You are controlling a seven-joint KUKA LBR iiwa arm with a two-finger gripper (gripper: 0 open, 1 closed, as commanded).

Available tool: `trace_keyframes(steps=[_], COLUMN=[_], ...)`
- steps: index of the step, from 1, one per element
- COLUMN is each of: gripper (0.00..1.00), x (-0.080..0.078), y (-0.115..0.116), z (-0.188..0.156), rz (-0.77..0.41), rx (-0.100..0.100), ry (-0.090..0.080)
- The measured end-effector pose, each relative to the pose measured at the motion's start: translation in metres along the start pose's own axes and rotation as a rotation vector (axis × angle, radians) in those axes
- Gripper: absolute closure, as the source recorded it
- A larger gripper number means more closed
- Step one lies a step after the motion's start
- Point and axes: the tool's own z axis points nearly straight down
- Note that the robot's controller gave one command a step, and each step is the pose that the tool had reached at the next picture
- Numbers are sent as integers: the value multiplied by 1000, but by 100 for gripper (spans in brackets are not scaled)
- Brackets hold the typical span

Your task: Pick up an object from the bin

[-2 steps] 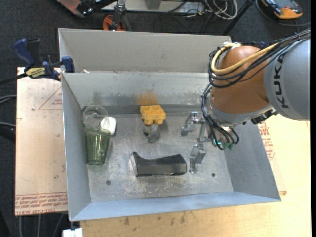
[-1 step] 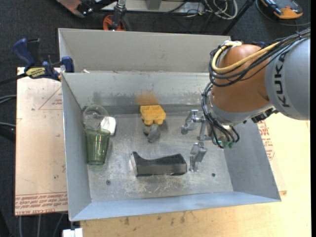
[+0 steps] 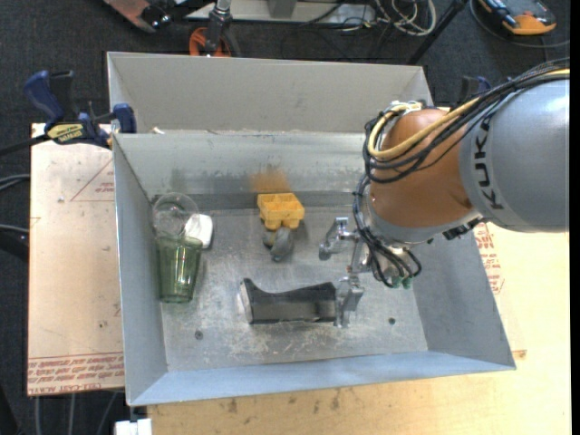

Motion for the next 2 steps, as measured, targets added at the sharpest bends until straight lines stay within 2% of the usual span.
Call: trace_keyframes(steps=[1,2], gripper=[100,100], x=[9,9], y=[13,13], z=[78,78], rz=[61,61], rx=[0,0], ry=[18,18])
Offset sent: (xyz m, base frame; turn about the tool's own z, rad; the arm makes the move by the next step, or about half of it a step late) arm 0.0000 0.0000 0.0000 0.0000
